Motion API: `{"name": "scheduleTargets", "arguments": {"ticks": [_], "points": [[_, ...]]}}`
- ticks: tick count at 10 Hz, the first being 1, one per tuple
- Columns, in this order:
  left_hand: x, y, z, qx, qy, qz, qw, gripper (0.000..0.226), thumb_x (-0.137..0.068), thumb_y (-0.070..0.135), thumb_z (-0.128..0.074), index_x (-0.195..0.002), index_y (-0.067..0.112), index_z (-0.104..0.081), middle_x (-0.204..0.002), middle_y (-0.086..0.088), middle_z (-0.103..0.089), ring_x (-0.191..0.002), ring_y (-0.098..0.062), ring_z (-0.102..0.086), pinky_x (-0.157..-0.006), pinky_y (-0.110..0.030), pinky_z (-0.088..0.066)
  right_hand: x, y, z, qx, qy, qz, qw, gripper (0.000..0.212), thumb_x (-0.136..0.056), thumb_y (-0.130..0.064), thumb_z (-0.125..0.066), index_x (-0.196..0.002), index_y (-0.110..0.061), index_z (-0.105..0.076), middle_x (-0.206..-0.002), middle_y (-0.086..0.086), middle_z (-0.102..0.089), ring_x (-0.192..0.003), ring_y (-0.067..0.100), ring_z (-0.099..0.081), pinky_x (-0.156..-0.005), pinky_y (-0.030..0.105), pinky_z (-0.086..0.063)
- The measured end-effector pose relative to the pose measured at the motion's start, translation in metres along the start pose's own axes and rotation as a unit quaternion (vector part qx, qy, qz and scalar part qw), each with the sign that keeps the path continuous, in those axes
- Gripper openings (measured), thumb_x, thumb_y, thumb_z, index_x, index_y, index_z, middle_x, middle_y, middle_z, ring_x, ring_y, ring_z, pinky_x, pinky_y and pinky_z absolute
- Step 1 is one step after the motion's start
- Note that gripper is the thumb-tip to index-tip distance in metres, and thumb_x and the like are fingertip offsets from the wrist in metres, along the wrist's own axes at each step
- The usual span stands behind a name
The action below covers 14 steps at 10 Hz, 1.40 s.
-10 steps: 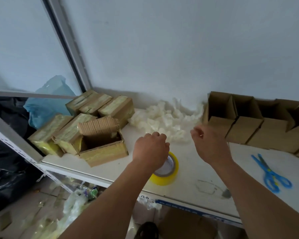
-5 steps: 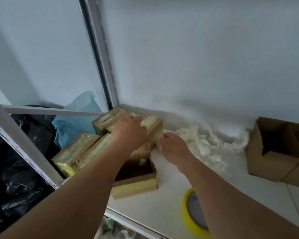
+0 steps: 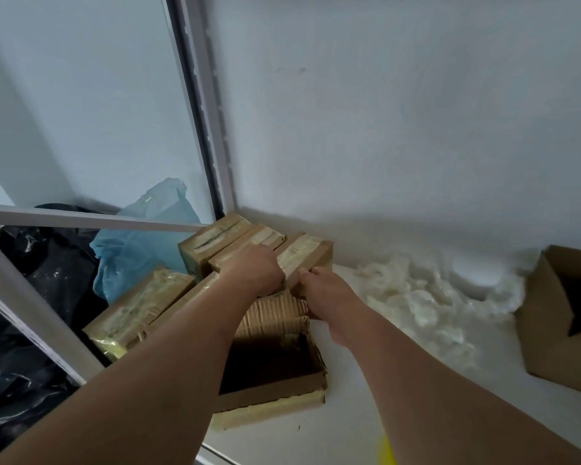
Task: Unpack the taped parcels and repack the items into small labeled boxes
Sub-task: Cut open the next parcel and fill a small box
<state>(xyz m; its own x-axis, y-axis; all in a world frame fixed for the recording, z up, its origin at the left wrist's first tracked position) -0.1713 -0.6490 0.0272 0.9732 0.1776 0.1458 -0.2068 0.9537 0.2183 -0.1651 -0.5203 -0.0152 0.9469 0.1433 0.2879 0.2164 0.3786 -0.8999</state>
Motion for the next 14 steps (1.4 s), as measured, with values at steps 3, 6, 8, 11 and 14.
{"name": "scheduleTargets", "arguments": {"ticks": [3, 6, 8, 11, 14], "points": [[0.006, 0.001, 0.002, 0.142, -0.048, 0.014, 0.989, 0.043, -0.081, 0.037, -0.077, -0.111, 0.009, -0.064, -0.104, -0.005, -0.063, -0.093, -0.02, -0.058, -0.07, -0.029, -0.045, 0.007, -0.008, 0.022, -0.179, 0.06, -0.071, 0.979, 0.041, -0.099, -0.045, -0.037, -0.105, -0.016, -0.065, -0.102, 0.009, -0.069, -0.083, 0.029, -0.063, -0.052, 0.028, -0.048], [0.031, 0.026, 0.021, 0.438, -0.032, 0.019, 0.898, 0.029, -0.084, 0.016, -0.073, -0.113, 0.015, -0.069, -0.094, -0.009, -0.068, -0.088, -0.027, -0.066, -0.084, -0.044, -0.057, 0.039, -0.019, 0.054, -0.289, 0.078, -0.095, 0.949, 0.022, -0.1, -0.032, -0.051, -0.106, -0.017, -0.066, -0.106, 0.001, -0.068, -0.098, 0.021, -0.066, -0.074, 0.036, -0.058], [0.072, 0.064, 0.028, 0.573, -0.027, -0.025, 0.819, 0.02, -0.09, 0.024, -0.066, -0.11, 0.029, -0.066, -0.109, -0.006, -0.071, -0.098, -0.032, -0.069, -0.088, -0.054, -0.056, 0.072, -0.029, 0.084, -0.313, 0.13, -0.073, 0.938, 0.021, -0.099, -0.031, -0.053, -0.106, -0.016, -0.065, -0.105, 0.002, -0.069, -0.098, 0.019, -0.066, -0.079, 0.035, -0.058], [0.2, 0.148, -0.022, 0.667, -0.033, -0.068, 0.741, 0.023, -0.098, 0.025, -0.055, -0.117, 0.036, -0.06, -0.103, 0.009, -0.071, -0.087, -0.006, -0.07, -0.08, -0.032, -0.057, 0.178, 0.021, 0.163, -0.24, 0.263, -0.026, 0.934, 0.026, -0.091, -0.042, -0.062, -0.084, -0.019, -0.071, -0.091, 0.003, -0.075, -0.088, 0.024, -0.071, -0.087, 0.043, -0.058], [0.278, 0.185, -0.096, 0.627, -0.182, -0.032, 0.757, 0.028, -0.1, 0.023, -0.053, -0.127, 0.03, -0.057, -0.109, 0.005, -0.069, -0.091, -0.011, -0.068, -0.084, -0.041, -0.058, 0.274, 0.123, 0.186, -0.253, 0.294, -0.082, 0.918, 0.014, -0.095, -0.036, -0.061, -0.091, -0.025, -0.069, -0.098, 0.001, -0.073, -0.091, 0.02, -0.069, -0.079, 0.035, -0.057]]}}
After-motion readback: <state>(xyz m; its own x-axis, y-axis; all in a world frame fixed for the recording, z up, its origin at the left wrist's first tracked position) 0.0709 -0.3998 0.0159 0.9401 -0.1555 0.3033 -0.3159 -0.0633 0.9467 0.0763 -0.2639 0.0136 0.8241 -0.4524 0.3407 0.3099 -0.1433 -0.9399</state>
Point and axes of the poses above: each hand's wrist, its own x-axis away from the middle knuckle, its own z-axis out of the back of the hand, y = z × x, the point moved 1 cm from there along -x, towards the middle knuckle
